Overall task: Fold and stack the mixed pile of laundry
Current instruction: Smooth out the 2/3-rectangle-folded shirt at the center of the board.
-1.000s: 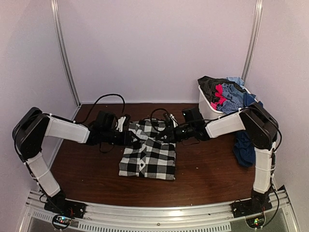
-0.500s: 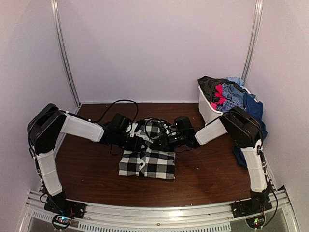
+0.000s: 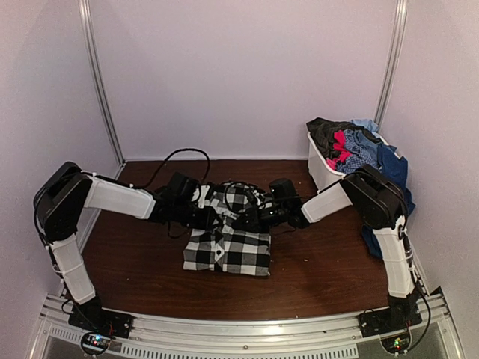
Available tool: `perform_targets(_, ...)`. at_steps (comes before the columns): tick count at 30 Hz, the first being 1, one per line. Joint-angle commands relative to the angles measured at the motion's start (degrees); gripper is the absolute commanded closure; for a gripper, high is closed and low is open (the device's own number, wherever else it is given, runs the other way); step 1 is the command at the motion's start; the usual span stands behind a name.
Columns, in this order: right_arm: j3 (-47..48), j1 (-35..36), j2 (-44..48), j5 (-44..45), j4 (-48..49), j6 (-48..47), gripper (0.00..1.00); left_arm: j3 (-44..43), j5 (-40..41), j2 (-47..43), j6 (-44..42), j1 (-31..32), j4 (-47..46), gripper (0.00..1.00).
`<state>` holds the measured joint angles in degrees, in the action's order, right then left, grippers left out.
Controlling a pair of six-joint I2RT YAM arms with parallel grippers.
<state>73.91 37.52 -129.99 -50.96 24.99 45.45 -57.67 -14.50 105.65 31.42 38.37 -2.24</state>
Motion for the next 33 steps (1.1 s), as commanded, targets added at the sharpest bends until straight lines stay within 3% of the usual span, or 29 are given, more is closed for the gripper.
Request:
perform_targets(1, 1.52, -0.48, -1.16, 1.65, -1.14, -0.28, 0.82, 1.51, -0.50, -4.12, -0.60, 0.38, -5.29, 0.79)
perform_targets(5, 2.31, -0.71, -0.84, 1.27, -0.45, 0.26, 0.82, 0.79, -2.03, -3.38, -1.52, 1.39, -6.84, 0.85)
perform_targets(12, -0.33, -3.48, 4.19, -0.25, 4.50, 2.68, 0.81, 0.62, -5.84, 1.46, 0.21, 1.96, -12.53, 0.86)
perform_targets(14, -1.55, -4.50, 6.55, -0.45, 4.26, 2.34, 0.80, 0.36, -5.27, 3.21, 0.56, 1.89, -12.75, 0.80)
perform_targets(17, -2.85, -5.38, 10.10, -0.27, 1.88, 0.01, 0.79, 0.07, -5.51, 5.98, 1.04, 1.69, -13.58, 0.62)
perform_targets(22, -3.11, -5.44, 14.04, -0.25, -0.71, -1.93, 0.77, 3.90, -16.75, 8.85, 4.40, -0.53, -24.94, 0.45)
perform_targets(25, -2.88, -5.29, 14.67, -0.74, 0.02, -1.09, 0.77, 7.99, -19.74, 4.07, 5.92, -1.63, -32.27, 0.38)
perform_targets(33, 2.18, -1.95, 12.15, -4.00, -0.57, -0.13, 0.75, 14.15, -15.00, -14.06, -2.01, -2.79, -22.55, 0.23)
